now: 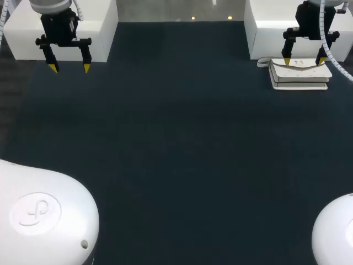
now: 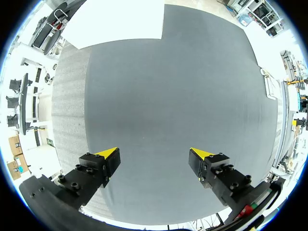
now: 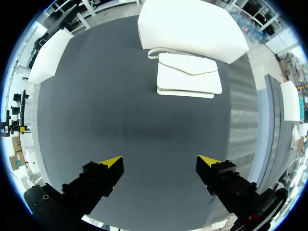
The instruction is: Pick up the bag, open it, inspect its contents, close it, and place it on the opposite side
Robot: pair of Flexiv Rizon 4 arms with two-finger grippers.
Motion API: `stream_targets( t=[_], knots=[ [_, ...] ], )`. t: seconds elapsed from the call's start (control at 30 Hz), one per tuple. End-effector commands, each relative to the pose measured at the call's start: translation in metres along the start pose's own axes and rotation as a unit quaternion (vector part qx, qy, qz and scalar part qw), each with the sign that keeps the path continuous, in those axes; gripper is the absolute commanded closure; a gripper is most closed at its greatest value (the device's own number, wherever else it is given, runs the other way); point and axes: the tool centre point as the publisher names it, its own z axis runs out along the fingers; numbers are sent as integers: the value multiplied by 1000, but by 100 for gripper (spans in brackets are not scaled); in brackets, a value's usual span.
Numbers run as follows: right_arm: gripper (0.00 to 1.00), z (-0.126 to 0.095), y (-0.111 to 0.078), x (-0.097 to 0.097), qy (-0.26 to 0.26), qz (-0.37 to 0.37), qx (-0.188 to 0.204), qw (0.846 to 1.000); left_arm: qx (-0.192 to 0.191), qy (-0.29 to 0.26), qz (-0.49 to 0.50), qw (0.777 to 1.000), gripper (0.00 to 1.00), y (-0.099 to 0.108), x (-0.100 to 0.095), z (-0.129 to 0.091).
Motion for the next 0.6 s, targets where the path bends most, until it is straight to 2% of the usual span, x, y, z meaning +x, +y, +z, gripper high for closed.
stream_targets(
  t=[0.03, 0.4, 0.6],
  knots=[
    [0, -1, 0, 1, -1, 0, 2, 1000, 0, -1, 0, 1000, 0, 0, 0, 0],
    [0, -1, 0, 1, -1, 0, 2, 1000, 0, -1, 0, 1000, 0, 0, 0, 0],
    [0, 1, 4, -5, 3, -9, 2, 1000, 40, 30, 118, 992, 0, -3, 12, 2]
  ],
)
